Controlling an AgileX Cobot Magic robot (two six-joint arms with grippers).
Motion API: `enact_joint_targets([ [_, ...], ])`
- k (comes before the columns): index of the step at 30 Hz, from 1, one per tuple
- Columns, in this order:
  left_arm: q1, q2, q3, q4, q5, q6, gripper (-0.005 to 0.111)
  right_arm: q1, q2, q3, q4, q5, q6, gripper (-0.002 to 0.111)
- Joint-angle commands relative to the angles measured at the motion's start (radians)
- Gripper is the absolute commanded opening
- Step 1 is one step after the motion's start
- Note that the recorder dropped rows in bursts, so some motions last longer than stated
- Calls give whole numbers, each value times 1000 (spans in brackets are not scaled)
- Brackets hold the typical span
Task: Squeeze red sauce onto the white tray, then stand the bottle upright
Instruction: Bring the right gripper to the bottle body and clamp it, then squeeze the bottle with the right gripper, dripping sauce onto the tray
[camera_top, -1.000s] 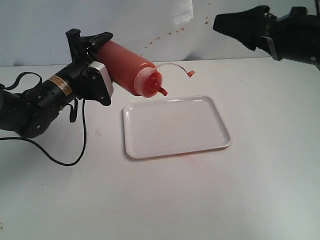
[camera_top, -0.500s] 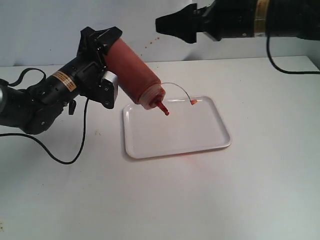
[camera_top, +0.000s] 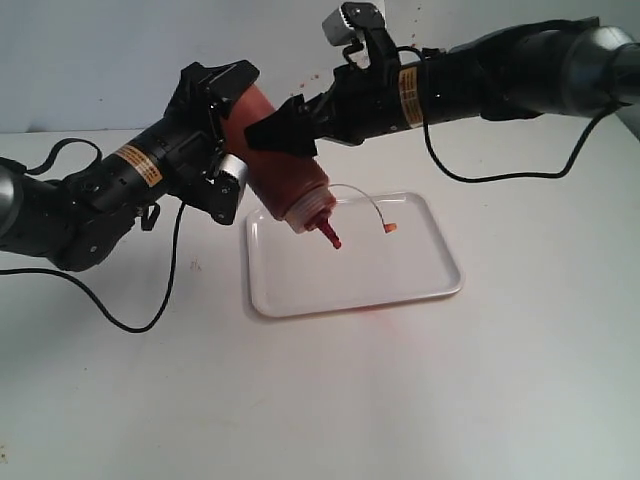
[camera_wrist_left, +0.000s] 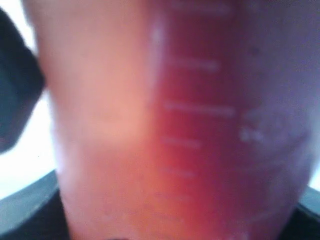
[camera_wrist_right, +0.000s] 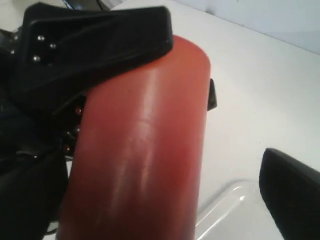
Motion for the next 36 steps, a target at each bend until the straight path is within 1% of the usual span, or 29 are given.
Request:
enact_joint_targets([
  [1, -5, -21, -13, -30, -96, 41, 0, 5, 25, -8, -8, 25, -42, 91],
  [10, -5, -21, -13, -35, -117, 43, 0, 38, 49, -8, -8, 25, -114, 84],
  [12, -5, -21, -13, -35, -123, 43, 0, 48, 49, -8, -8, 63, -138, 81],
  [13, -5, -21, -13, -35, -129, 43, 0, 50, 49, -8, -8, 88, -140, 78],
  [16, -5, -21, -13, -35, -129, 43, 0, 59, 49, -8, -8, 171, -156, 59],
  [19, -5, -21, -13, -35, -129, 43, 0, 61, 49, -8, -8, 238, -193, 27],
  [21, -5, -21, -13, -35, -129, 43, 0, 61, 49, -8, -8, 262, -217, 2],
  [22, -5, -21, -13, -35, -129, 46, 0, 61, 49, -8, -8, 269, -226, 0],
  [24, -5, -21, -13, -35, -129, 46, 0, 61, 49, -8, -8, 295, -248, 0],
  [36, -5, -17, -11, -35, -123, 34, 0, 61, 49, -8, -8, 310, -270, 0],
])
